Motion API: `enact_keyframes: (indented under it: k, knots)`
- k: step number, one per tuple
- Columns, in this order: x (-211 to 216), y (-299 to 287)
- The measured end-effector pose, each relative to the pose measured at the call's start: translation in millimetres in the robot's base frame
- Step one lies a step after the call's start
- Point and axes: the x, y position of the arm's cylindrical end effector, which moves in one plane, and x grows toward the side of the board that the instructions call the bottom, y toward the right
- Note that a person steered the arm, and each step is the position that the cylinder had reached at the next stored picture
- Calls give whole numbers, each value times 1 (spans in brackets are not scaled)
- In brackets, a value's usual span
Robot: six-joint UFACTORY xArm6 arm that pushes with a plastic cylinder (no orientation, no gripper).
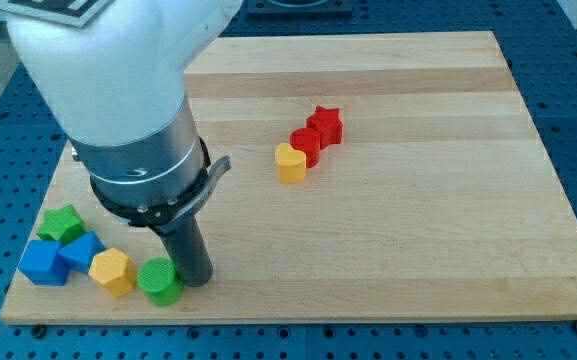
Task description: Move the green circle into the yellow hexagon
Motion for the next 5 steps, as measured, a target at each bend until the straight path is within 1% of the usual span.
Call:
enact_keyframes:
  k: [2,3,5]
  knots:
    - [8,46]
    - [24,34]
    - [28,10]
